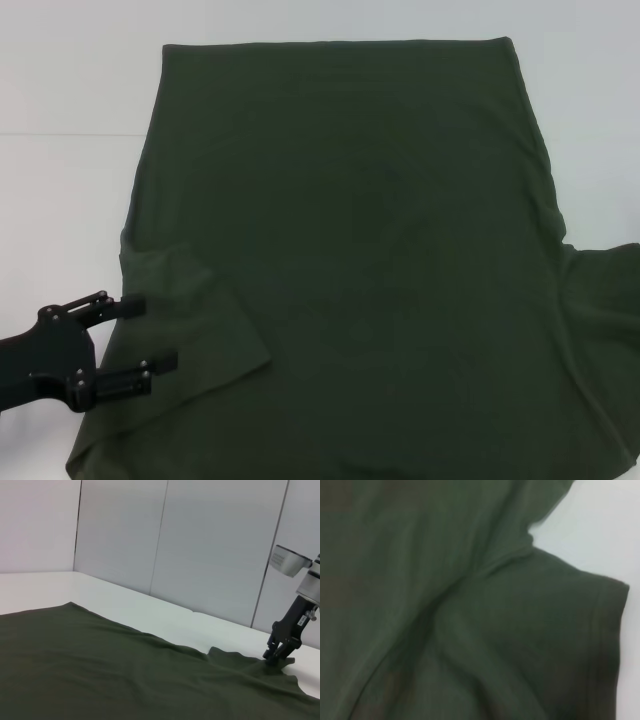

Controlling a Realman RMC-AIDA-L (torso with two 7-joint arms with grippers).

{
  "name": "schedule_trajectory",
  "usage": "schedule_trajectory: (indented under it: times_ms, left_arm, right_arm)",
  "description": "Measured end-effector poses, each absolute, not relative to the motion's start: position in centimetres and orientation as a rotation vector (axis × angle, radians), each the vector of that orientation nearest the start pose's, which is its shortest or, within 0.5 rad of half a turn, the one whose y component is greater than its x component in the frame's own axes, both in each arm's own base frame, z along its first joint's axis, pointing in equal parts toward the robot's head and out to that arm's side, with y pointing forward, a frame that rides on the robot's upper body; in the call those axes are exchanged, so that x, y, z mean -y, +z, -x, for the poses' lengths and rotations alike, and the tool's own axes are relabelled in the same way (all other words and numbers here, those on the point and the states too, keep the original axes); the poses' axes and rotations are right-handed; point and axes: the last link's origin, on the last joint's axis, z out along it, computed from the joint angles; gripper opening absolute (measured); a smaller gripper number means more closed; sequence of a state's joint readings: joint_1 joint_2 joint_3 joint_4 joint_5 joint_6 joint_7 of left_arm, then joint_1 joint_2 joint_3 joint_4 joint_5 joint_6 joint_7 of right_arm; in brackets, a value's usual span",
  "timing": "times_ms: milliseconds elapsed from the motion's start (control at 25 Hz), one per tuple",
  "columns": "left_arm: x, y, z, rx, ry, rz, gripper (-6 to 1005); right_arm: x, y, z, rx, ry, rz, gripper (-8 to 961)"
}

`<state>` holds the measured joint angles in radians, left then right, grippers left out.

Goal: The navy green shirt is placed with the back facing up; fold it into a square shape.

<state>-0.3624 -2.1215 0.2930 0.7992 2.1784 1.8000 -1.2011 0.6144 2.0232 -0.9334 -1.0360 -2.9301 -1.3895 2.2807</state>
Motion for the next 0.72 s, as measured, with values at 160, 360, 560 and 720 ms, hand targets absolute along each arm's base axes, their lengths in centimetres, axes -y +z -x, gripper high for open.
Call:
schedule_trajectory:
  times_ms: [160, 360, 560, 720]
  left_arm:
    - [-26.12, 4.16, 31.87, 0.595, -0.736, 2.547, 840]
    - [-26.09, 4.18, 31.90, 0.596, -0.736, 2.545, 840]
    - [-26.09, 4.18, 31.90, 0.596, -0.736, 2.545, 840]
    - [-26.09, 4.18, 31.90, 0.596, -0.736, 2.545, 840]
  right_arm:
    - [-37.20, 7.20, -31.25, -1.079, -0.666, 2.261, 258]
    - [-37.20, 7.27, -31.29, -1.080, -0.668, 2.260, 76]
    - [-37.11, 7.29, -31.31, -1.085, -0.671, 2.262, 62]
    - [-37.08, 7.51, -31.27, -1.087, -0.665, 2.257, 50]
